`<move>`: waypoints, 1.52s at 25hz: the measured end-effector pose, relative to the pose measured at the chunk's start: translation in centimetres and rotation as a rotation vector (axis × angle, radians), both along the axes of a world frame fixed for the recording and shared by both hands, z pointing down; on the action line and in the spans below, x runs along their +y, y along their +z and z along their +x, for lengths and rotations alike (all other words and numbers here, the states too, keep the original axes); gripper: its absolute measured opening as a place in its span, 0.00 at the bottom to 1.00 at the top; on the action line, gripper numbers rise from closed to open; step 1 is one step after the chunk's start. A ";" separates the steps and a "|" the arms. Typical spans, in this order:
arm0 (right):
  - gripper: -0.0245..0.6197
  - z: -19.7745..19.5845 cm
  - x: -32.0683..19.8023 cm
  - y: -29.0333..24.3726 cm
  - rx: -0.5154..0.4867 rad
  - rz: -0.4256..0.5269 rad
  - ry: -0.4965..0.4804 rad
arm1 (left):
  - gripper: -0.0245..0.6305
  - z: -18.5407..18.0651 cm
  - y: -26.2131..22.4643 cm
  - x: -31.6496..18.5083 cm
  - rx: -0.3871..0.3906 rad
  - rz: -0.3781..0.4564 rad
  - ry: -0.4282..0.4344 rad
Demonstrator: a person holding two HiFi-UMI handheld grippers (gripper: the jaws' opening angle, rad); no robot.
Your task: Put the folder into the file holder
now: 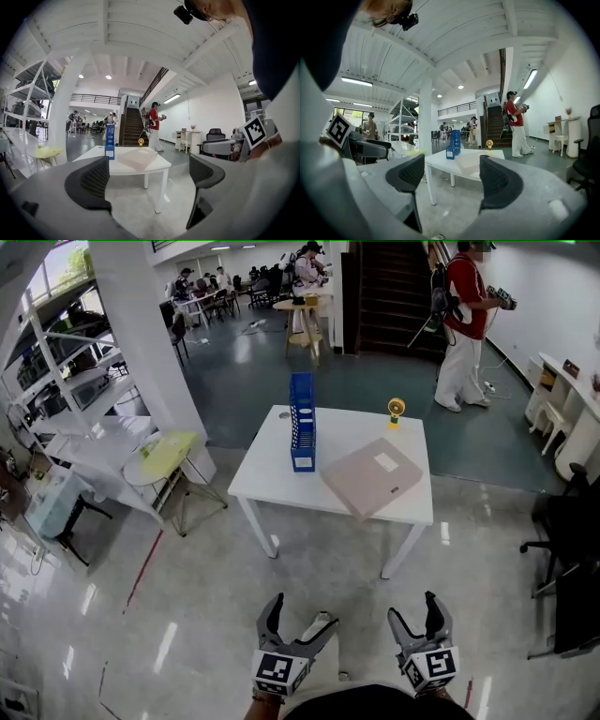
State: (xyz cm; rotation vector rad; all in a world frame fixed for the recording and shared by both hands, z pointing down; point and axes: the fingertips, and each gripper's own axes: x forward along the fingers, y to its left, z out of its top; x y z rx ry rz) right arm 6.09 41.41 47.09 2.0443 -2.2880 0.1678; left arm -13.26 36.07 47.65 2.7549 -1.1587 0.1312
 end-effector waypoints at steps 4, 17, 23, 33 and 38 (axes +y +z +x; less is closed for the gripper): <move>0.63 1.2 -4.1 -0.2 0.013 0.009 0.030 | 0.85 0.8 -0.3 -4.3 0.000 0.022 0.004; 0.69 2.0 -17.4 -0.6 -0.021 -0.003 0.038 | 0.89 2.6 -0.2 -17.9 -0.069 0.037 0.054; 0.70 2.3 -23.6 -0.6 -0.057 -0.028 0.058 | 0.89 3.8 0.0 -24.0 -0.065 0.029 0.103; 0.70 4.1 -30.5 1.9 -0.084 -0.038 0.109 | 0.89 6.2 3.0 -29.3 -0.073 -0.039 0.217; 0.70 5.7 -33.0 1.9 -0.071 -0.049 0.101 | 0.89 6.4 2.3 -31.3 -0.006 -0.049 0.195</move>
